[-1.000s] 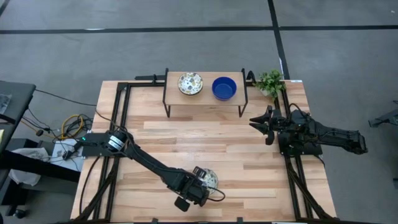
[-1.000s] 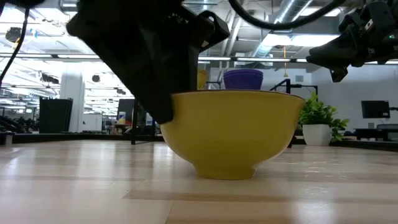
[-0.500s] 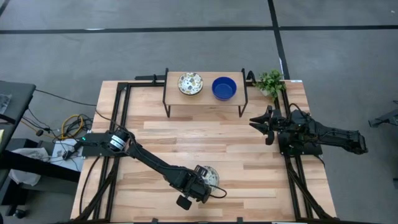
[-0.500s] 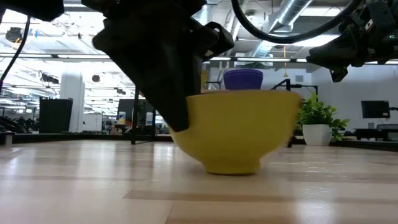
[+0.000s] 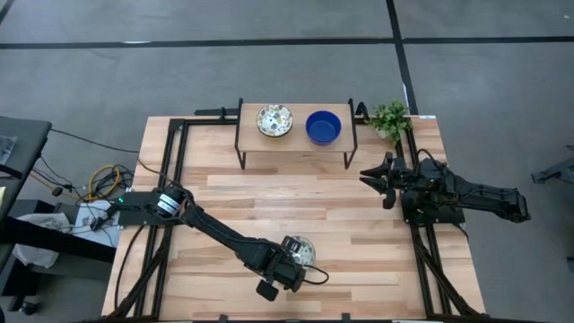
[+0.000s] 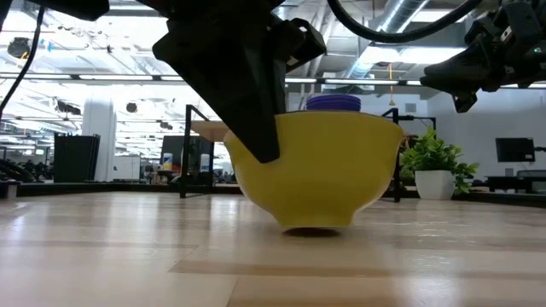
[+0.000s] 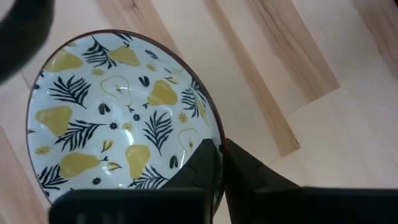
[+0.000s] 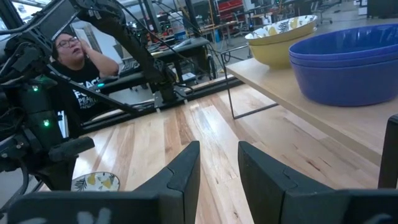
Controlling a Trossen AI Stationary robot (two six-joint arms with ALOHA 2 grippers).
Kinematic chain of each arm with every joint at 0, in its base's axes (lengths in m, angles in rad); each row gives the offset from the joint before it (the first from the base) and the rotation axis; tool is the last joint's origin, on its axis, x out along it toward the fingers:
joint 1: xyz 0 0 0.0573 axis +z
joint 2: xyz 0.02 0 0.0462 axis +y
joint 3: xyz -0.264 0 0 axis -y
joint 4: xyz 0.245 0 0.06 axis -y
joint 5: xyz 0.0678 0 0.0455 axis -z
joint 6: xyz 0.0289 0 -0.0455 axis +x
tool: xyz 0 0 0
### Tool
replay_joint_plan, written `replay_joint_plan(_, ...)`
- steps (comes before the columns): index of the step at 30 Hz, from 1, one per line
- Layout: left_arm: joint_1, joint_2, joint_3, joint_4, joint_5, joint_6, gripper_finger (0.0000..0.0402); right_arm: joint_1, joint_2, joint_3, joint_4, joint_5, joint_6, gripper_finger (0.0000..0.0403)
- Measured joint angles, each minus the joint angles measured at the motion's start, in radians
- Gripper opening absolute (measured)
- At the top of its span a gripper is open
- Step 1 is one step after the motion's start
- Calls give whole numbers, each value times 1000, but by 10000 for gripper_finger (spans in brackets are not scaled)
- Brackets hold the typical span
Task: Pick & Place Mini bowls
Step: Stack the white patterned bowl on the white patterned bowl on the shelf
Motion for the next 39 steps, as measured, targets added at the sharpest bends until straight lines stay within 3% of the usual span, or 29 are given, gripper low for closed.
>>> replay_joint_plan(14, -2, -136, -6, -16, -41, -20, 9, 0, 0, 0, 0, 0, 0, 98)
replay_joint_plan(23, 6, -311, -5, -17, -229, -42, 9, 0, 0, 0, 0, 0, 0, 98)
replay_joint_plan(28, 42, -407, -5, -13, -327, -31, 9, 0, 0, 0, 0, 1, 0, 98)
replay_joint_plan(39, 191, -555, -4, -39, -370, 72, 9, 0, 0, 0, 0, 4, 0, 98)
